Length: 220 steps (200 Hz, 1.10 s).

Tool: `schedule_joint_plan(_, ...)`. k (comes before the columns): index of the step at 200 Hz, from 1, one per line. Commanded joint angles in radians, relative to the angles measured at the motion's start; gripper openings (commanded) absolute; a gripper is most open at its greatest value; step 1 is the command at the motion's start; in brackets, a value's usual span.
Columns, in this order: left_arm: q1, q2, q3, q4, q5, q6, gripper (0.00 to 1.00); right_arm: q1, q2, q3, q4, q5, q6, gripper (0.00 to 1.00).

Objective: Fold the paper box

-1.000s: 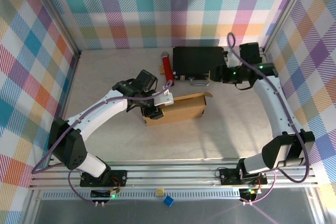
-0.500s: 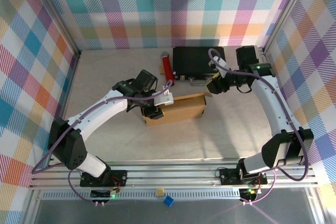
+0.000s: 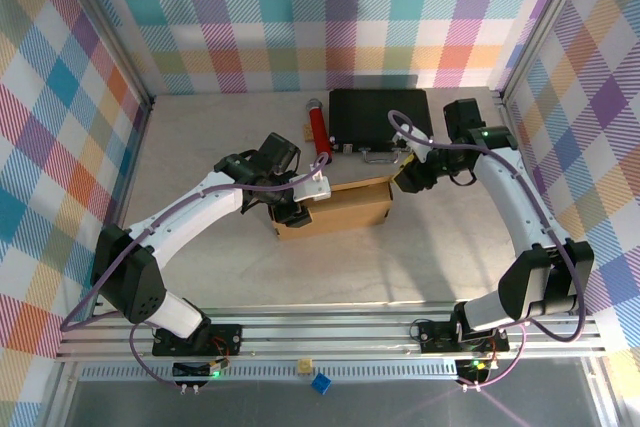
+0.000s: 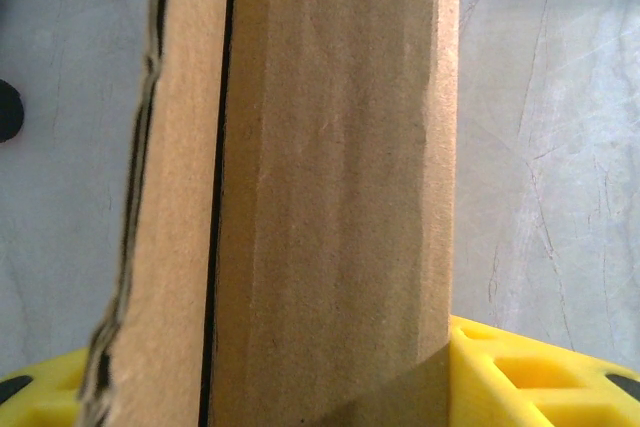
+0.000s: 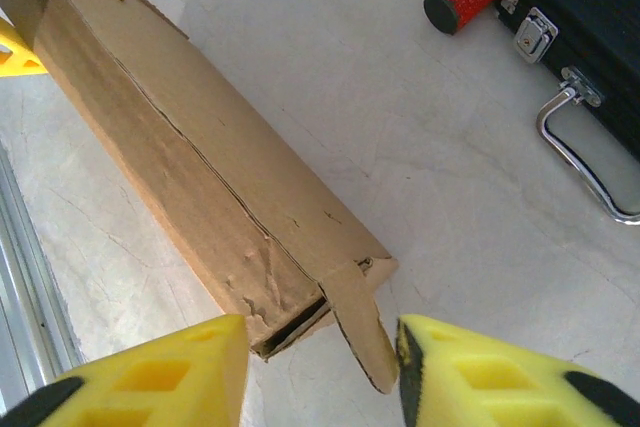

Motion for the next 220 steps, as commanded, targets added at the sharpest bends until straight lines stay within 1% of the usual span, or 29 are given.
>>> schedule_joint_plan(1, -0.001, -0.011, -0.007, 0.002, -0.004, -0.008, 0.56, 0.014, 0.016, -0.020, -0.007, -0.021, -0.027, 0.38)
schedule_joint_plan(17, -0.001, -0.008, -0.002, 0.002, -0.009, -0.009, 0.57, 0.020, 0.015, -0.030, -0.004, -0.007, -0.025, 0.35)
schedule_joint_plan(50, 0.000, -0.004, 0.004, 0.002, -0.007, -0.011, 0.57, 0.028, 0.016, -0.042, 0.020, 0.055, -0.016, 0.35)
schedule_joint_plan(74, 0.000, -0.004, 0.004, 0.002, -0.009, -0.011, 0.57, 0.039, 0.031, -0.030, 0.030, 0.070, -0.009, 0.34)
schedule_joint_plan(84, 0.000, -0.004, 0.004, 0.002, -0.008, -0.011, 0.57, 0.050, 0.036, -0.031, 0.042, 0.108, -0.007, 0.34)
schedule_joint_plan(89, 0.000, -0.004, 0.005, 0.002, -0.008, -0.011, 0.57, 0.053, 0.038, -0.030, 0.048, 0.133, 0.000, 0.35)
schedule_joint_plan(102, 0.000, -0.004, 0.008, 0.000, -0.008, -0.011, 0.57, 0.053, 0.032, -0.028, 0.062, 0.151, 0.004, 0.42)
schedule_joint_plan(124, 0.000, -0.006, 0.007, 0.000, -0.013, -0.012, 0.57, 0.054, 0.044, -0.014, 0.057, 0.148, 0.004, 0.44)
schedule_joint_plan(137, 0.000, -0.006, 0.008, 0.000, -0.014, -0.012, 0.57, 0.060, 0.054, -0.007, 0.057, 0.140, 0.011, 0.40)
schedule_joint_plan(183, 0.000, -0.011, 0.009, 0.007, -0.023, -0.029, 0.60, 0.073, 0.061, 0.004, 0.044, 0.130, 0.022, 0.12)
schedule_joint_plan(206, 0.000, -0.016, 0.009, 0.011, -0.029, -0.037, 0.63, 0.073, 0.059, 0.005, 0.051, 0.122, 0.047, 0.01)
schedule_joint_plan(220, 0.000, -0.024, 0.009, 0.017, -0.038, -0.045, 0.65, 0.073, 0.062, 0.019, 0.046, 0.115, 0.068, 0.00)
